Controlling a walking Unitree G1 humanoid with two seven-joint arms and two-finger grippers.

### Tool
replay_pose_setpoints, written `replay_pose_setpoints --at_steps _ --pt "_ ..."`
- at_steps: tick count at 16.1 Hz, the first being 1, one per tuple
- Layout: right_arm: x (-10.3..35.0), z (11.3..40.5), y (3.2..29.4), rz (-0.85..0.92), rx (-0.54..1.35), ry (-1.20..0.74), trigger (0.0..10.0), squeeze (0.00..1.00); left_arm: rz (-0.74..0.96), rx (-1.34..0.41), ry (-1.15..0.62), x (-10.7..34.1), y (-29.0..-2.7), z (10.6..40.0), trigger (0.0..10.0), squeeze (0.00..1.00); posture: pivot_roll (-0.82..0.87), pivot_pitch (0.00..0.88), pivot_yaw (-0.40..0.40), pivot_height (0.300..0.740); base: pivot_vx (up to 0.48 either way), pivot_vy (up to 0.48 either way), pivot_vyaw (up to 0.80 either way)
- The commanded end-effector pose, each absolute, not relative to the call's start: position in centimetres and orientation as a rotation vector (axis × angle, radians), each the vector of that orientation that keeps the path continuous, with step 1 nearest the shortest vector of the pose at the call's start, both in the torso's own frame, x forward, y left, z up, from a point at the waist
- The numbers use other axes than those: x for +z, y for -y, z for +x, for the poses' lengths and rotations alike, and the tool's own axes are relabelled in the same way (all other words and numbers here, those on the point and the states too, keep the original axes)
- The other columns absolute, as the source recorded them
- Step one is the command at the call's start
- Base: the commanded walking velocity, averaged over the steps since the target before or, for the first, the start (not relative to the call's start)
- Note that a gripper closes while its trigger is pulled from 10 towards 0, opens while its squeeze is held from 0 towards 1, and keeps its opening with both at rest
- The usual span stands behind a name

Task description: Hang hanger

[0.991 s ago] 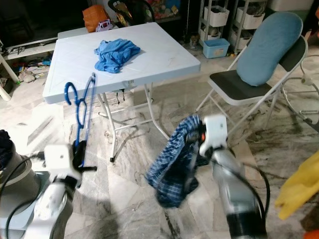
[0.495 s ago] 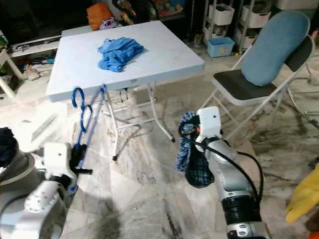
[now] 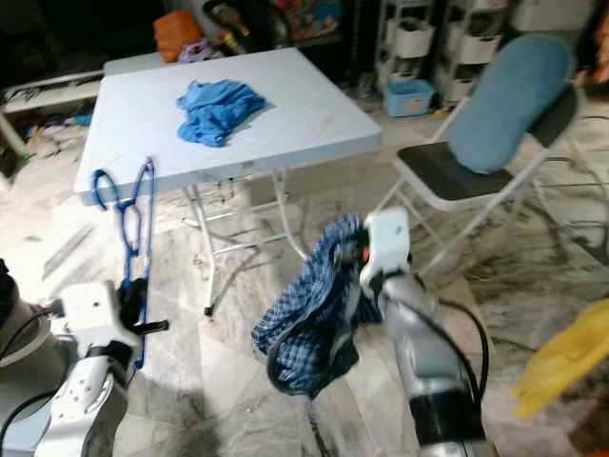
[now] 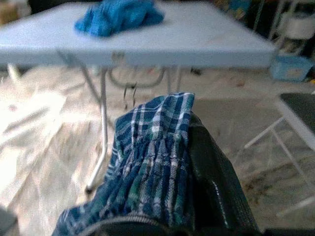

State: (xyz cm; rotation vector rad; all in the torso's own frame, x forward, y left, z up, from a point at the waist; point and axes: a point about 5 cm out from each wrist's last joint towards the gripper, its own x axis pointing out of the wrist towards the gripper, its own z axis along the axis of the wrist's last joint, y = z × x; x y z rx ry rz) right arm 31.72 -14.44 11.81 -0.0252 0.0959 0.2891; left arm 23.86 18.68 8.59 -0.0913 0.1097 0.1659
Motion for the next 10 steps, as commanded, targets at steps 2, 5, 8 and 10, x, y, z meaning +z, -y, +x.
replay_pose_setpoints --at_steps 2,5,8,10 --pt "12.5 31.5 13.4 0.057 0.33 -0.076 10.0 0.0 -0.082 0.16 -0.054 9.8 -18.7 23.9 10.0 0.0 -0.02 0.0 0.067 0.74 0.454 0.0 0.0" --pt "12.1 30.8 12.6 0.083 0.35 -0.072 10.0 0.0 -0.098 0.156 -0.066 9.6 -18.2 23.8 10.0 0.0 -0.02 0.0 0.068 0.74 0.453 0.0 0.0" --pt "12.2 30.6 12.4 0.104 0.347 -0.062 10.0 0.0 -0.105 0.157 -0.072 9.6 -18.3 23.8 10.0 0.0 -0.02 0.0 0.072 0.74 0.445 0.0 0.0" --pt "12.5 31.0 12.6 0.107 0.334 -0.055 10.0 0.0 -0.113 0.16 -0.078 9.6 -18.4 23.8 10.0 0.0 -0.02 0.0 0.072 0.74 0.424 0.0 0.0"
